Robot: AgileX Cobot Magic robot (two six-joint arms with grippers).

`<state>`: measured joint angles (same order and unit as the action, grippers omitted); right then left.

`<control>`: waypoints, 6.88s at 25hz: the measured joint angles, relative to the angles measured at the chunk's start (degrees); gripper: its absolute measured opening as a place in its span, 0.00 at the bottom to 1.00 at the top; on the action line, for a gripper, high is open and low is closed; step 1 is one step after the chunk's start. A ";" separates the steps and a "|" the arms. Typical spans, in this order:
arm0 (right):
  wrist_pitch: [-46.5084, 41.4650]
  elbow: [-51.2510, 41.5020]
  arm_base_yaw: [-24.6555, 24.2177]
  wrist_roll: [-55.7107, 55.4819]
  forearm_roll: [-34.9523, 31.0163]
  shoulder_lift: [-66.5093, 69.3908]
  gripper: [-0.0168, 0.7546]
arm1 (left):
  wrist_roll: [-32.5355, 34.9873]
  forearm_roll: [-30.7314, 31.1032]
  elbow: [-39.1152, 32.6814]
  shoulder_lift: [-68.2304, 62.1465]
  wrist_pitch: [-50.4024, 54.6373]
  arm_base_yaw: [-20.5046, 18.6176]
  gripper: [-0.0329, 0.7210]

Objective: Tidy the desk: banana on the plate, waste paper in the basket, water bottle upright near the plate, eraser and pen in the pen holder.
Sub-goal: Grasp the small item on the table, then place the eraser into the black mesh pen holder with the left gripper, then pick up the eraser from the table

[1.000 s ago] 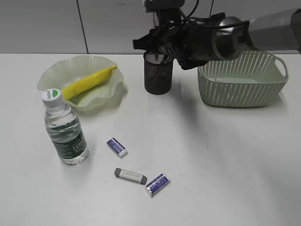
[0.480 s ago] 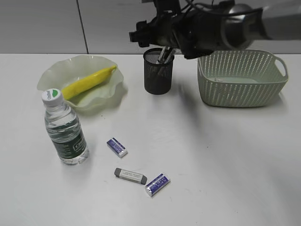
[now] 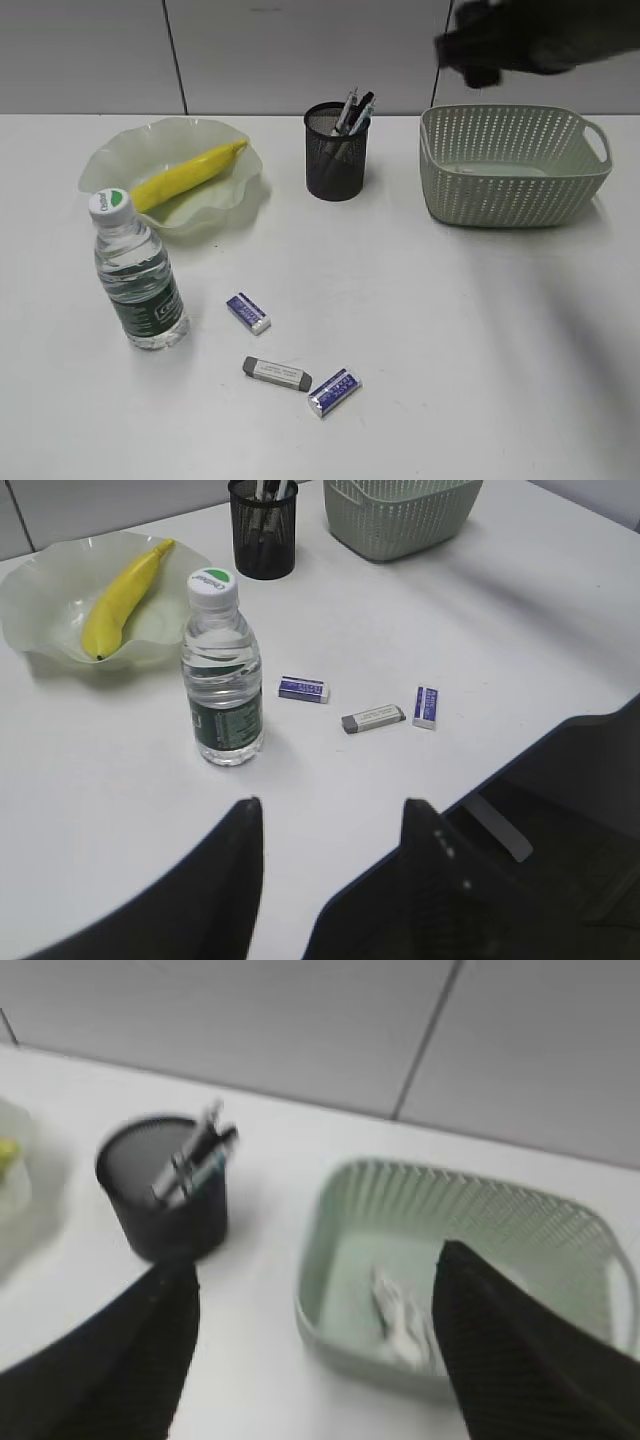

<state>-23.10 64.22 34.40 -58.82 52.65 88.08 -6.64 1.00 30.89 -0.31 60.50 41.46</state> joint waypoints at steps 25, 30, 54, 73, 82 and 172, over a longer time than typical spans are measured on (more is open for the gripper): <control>-36.80 -34.70 0.00 56.66 -49.08 -87.94 0.67 | 0.00 0.00 0.08 -5.39 -0.16 0.05 0.49; -36.65 -35.02 0.36 58.16 -49.48 -88.57 0.67 | 0.00 -2.54 2.75 -25.17 -6.76 0.05 0.49; -36.60 -35.02 0.36 58.82 -49.57 -88.68 0.67 | 7.22 -8.63 46.43 -113.67 -11.18 8.76 0.62; -36.53 -35.02 0.36 58.48 -49.57 -88.68 0.66 | 7.94 -4.29 51.04 -123.28 -12.86 10.15 0.31; -36.53 -35.02 0.36 58.82 -49.57 -88.68 0.66 | 8.55 -2.44 60.41 -120.51 -14.63 10.23 0.27; -25.97 20.61 6.75 70.28 -59.17 14.28 0.66 | 6.64 -3.71 -0.03 0.62 0.31 -8.55 0.55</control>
<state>-49.07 84.82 41.15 11.46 -6.52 102.36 0.00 -2.71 30.86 0.32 60.81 32.91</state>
